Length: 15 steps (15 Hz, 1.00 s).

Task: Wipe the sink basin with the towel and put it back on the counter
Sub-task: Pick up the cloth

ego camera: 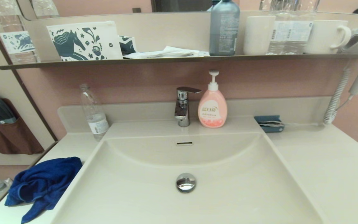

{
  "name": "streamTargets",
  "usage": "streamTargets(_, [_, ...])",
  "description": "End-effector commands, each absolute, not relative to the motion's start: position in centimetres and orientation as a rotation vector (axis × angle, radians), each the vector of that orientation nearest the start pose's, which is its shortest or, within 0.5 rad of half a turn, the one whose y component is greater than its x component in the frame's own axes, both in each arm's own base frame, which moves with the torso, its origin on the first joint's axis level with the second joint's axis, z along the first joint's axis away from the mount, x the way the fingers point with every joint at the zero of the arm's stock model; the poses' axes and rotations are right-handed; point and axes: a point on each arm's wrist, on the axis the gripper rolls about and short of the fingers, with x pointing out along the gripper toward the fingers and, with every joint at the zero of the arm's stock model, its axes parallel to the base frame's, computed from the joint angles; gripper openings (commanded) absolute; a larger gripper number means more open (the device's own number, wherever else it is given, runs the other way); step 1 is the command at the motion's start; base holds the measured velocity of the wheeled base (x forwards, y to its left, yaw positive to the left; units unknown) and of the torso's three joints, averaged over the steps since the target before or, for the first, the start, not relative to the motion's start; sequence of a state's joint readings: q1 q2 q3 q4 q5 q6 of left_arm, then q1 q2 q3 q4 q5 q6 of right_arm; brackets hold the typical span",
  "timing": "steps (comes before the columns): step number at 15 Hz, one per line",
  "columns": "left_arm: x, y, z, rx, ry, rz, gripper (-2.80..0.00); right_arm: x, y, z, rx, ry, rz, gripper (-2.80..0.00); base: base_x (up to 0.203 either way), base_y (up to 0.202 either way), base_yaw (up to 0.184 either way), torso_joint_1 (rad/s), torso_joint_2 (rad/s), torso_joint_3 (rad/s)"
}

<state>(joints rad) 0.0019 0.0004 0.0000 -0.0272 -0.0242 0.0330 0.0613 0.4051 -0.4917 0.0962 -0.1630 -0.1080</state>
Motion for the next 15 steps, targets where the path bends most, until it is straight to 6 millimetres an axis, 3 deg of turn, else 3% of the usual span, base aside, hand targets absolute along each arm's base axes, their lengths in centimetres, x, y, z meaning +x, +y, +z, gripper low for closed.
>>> streamTargets(1, [-2.3, -0.1, 7.8, 0.034, -0.026, -0.023, -2.8, -4.3, -0.5, 18.8, -0.111, -0.051, -0.15, -2.8, 0.0, 0.0, 0.0, 0.0, 0.0, 0.0])
streamTargets(6, [-2.3, -0.1, 7.8, 0.033, -0.026, -0.022, -2.8, -5.6, -0.3, 14.1, -0.113, -0.066, -0.134, -2.8, 0.0, 0.0, 0.0, 0.0, 0.0, 0.0])
streamTargets(12, [-2.3, -0.1, 7.8, 0.033, -0.026, -0.022, -2.8, -3.4, -0.1, 9.4, -0.011, 0.026, -0.033, -2.8, 0.0, 0.0, 0.0, 0.0, 0.0, 0.0])
streamTargets(15, [-2.3, -0.1, 7.8, 0.033, -0.026, -0.022, -2.8, -2.8, -0.1, 8.4, -0.016, 0.018, -0.032, -2.8, 0.0, 0.0, 0.0, 0.0, 0.0, 0.0])
